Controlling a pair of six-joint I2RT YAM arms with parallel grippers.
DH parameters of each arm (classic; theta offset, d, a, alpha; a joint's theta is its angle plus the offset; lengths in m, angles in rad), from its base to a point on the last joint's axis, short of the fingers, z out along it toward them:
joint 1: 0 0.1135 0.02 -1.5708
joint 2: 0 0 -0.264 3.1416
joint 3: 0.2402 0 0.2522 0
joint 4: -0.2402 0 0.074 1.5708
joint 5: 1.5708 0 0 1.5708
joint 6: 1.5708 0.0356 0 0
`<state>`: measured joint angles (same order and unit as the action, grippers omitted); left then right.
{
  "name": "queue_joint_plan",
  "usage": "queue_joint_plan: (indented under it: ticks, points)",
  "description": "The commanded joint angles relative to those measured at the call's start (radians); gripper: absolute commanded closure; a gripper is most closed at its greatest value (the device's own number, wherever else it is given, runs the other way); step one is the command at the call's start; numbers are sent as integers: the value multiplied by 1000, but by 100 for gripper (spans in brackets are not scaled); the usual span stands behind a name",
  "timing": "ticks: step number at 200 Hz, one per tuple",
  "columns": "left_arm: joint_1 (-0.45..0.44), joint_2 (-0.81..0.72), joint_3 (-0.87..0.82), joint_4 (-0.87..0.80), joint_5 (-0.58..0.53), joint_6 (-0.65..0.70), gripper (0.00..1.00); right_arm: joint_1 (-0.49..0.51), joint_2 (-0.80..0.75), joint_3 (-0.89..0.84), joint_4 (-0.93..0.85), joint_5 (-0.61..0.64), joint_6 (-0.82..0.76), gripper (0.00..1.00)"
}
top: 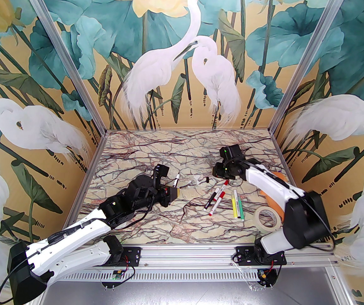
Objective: Open the pen caps
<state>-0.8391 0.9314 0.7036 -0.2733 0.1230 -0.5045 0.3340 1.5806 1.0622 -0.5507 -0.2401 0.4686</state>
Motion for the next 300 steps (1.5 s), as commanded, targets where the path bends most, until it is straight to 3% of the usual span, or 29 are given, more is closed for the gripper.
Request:
queue_joint_plan:
  ticks: [1, 123, 300]
  points:
    - [-4, 5, -9, 0, -18, -5, 95, -12, 74, 53, -10, -16, -42, 86]
    - [-4, 57, -15, 37, 5, -18, 94, -62, 317, 163, 0, -71, -54, 83]
    - [-4, 75, -9, 49, 26, -28, 94, -62, 355, 170, -34, -71, -69, 73]
